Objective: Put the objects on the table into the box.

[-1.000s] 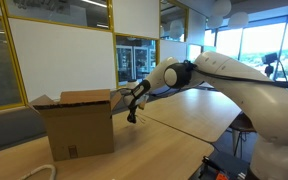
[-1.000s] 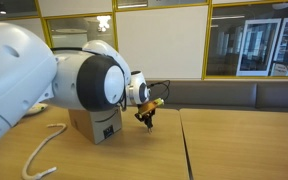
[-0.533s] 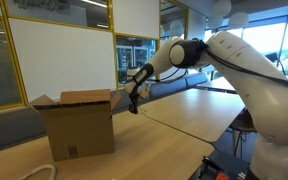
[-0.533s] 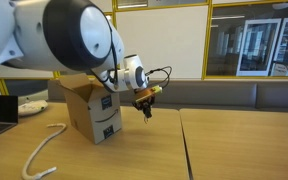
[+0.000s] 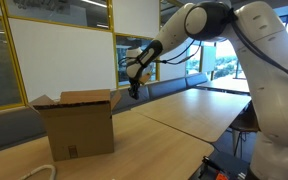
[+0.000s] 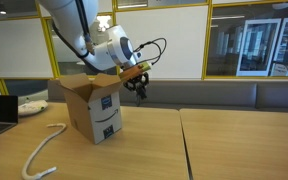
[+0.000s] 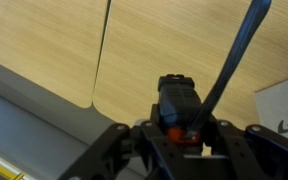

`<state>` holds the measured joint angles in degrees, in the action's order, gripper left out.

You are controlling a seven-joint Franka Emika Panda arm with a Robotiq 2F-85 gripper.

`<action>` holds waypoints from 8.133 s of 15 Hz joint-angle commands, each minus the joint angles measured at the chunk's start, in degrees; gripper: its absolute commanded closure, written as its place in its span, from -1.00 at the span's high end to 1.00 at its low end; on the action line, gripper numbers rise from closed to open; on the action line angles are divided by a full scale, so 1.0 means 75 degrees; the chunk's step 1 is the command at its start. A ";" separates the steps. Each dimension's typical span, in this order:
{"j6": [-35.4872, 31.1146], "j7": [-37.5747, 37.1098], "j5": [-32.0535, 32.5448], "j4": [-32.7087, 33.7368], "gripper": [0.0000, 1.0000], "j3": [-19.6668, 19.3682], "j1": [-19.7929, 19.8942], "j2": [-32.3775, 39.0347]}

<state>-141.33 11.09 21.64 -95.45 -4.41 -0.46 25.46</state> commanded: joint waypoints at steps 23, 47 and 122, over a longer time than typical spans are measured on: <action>-0.0131 0.0020 -0.2129 -0.0613 -0.72 0.1677 -0.1027 -0.0937; 0.2832 -0.2541 -0.0033 -0.0332 1.00 0.1018 -0.1803 -0.1897; 0.0728 -0.0399 -0.1601 -0.1890 1.00 0.2870 -0.2925 0.2179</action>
<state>-136.03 5.82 9.46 -110.56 17.30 -22.45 40.66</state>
